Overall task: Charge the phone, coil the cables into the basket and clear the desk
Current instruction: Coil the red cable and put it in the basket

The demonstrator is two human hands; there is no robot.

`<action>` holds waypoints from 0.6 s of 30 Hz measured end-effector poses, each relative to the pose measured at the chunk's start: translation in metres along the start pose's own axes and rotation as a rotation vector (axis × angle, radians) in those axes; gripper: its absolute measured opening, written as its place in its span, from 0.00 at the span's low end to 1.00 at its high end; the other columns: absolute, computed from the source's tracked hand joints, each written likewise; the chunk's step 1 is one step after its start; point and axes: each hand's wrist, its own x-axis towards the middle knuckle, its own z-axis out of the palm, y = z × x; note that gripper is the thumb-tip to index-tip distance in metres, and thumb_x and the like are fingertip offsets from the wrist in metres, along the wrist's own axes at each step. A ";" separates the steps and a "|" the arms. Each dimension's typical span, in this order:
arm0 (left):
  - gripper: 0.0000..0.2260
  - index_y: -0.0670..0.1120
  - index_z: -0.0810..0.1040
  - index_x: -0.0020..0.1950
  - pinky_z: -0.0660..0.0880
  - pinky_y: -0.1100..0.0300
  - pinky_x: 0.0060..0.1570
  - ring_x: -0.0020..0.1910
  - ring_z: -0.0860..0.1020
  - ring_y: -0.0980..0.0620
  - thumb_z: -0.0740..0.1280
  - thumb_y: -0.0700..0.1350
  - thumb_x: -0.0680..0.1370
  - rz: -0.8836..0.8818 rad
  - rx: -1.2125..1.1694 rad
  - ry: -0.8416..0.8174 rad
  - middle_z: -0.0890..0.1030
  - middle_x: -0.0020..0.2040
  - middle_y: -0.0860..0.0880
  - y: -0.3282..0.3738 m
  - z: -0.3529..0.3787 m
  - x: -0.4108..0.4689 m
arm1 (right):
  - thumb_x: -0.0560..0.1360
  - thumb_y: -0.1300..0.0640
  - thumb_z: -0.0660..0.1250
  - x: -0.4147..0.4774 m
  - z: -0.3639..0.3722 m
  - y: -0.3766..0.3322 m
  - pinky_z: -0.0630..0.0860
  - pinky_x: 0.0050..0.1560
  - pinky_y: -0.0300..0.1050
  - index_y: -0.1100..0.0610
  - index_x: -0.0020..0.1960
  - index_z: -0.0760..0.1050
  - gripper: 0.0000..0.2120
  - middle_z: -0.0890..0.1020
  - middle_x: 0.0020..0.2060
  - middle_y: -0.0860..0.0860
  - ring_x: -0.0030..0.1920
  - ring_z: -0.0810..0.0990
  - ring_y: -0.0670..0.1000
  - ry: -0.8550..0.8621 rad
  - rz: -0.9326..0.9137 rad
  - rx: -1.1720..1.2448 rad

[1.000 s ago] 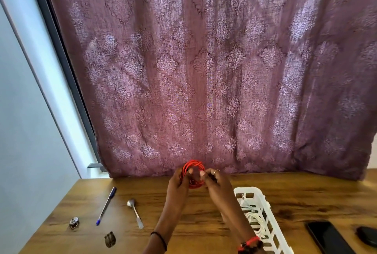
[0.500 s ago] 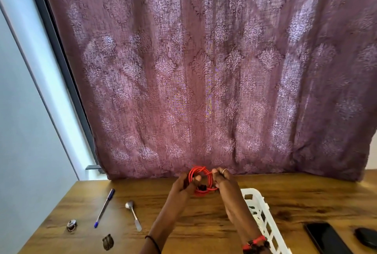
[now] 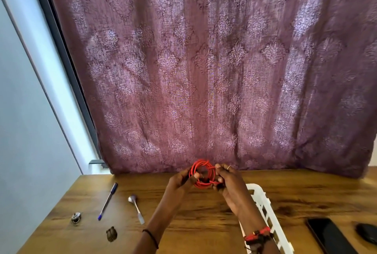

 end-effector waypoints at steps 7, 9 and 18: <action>0.11 0.54 0.78 0.52 0.72 0.73 0.49 0.48 0.79 0.67 0.65 0.38 0.77 0.078 0.205 0.030 0.83 0.47 0.63 0.000 -0.002 0.001 | 0.78 0.62 0.60 -0.001 -0.003 -0.002 0.69 0.27 0.39 0.57 0.35 0.69 0.13 0.67 0.19 0.48 0.27 0.67 0.47 -0.011 0.023 -0.009; 0.11 0.53 0.78 0.56 0.72 0.71 0.50 0.49 0.78 0.68 0.65 0.40 0.77 0.103 0.282 0.031 0.83 0.47 0.63 -0.001 -0.004 0.002 | 0.78 0.62 0.60 -0.001 -0.003 -0.001 0.71 0.26 0.39 0.58 0.34 0.69 0.14 0.69 0.19 0.48 0.25 0.69 0.46 -0.022 0.030 -0.001; 0.11 0.48 0.77 0.56 0.72 0.71 0.50 0.47 0.77 0.70 0.66 0.37 0.77 0.132 0.348 0.138 0.82 0.49 0.55 -0.001 -0.004 -0.002 | 0.75 0.60 0.66 0.001 -0.015 -0.004 0.63 0.21 0.34 0.60 0.40 0.78 0.07 0.67 0.18 0.46 0.19 0.65 0.43 -0.090 -0.008 -0.196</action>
